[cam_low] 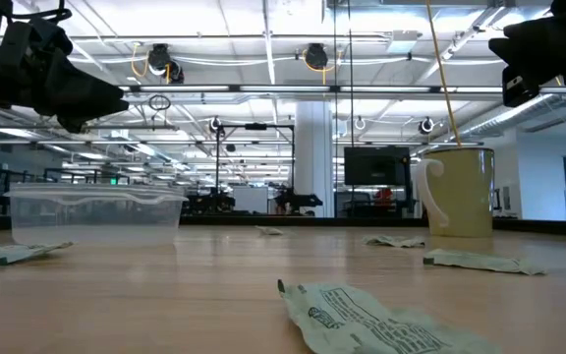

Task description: Pick and place Stevia / Truvia into bins

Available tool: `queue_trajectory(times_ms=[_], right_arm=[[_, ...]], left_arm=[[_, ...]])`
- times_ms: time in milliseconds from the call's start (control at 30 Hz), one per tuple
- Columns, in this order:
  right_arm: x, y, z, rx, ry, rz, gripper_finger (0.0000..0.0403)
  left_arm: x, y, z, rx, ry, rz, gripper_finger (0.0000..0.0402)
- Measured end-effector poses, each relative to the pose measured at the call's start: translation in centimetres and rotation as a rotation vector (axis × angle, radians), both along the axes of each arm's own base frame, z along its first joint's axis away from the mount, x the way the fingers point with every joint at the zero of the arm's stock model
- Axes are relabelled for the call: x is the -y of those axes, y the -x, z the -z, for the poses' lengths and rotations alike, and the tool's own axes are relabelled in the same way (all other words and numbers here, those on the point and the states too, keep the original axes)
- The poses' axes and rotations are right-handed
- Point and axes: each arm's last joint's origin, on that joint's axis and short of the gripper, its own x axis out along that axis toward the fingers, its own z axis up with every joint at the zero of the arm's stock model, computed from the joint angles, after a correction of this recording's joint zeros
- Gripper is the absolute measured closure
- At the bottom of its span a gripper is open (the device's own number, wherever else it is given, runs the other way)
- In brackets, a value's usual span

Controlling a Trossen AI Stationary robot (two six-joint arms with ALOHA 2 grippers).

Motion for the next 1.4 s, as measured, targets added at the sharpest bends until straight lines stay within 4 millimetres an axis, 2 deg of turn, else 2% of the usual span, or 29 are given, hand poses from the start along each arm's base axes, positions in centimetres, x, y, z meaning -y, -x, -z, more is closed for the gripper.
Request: queue_trajectory(times_ms=[1033, 1167, 1400], right_arm=[[0.0, 0.0, 0.0, 0.0, 0.0, 0.0, 0.0312], [0.0, 0.0, 0.0, 0.0, 0.0, 0.0, 0.0312], [0.0, 0.0, 0.0, 0.0, 0.0, 0.0, 0.0312]], left_arm=[[0.0, 0.0, 0.0, 0.002, 0.004, 0.0, 0.0238], [0.0, 0.0, 0.0, 0.026, 0.106, -0.001, 0.0238], [0.0, 0.0, -1.2, 0.153, 0.12, 0.005, 0.0238]])
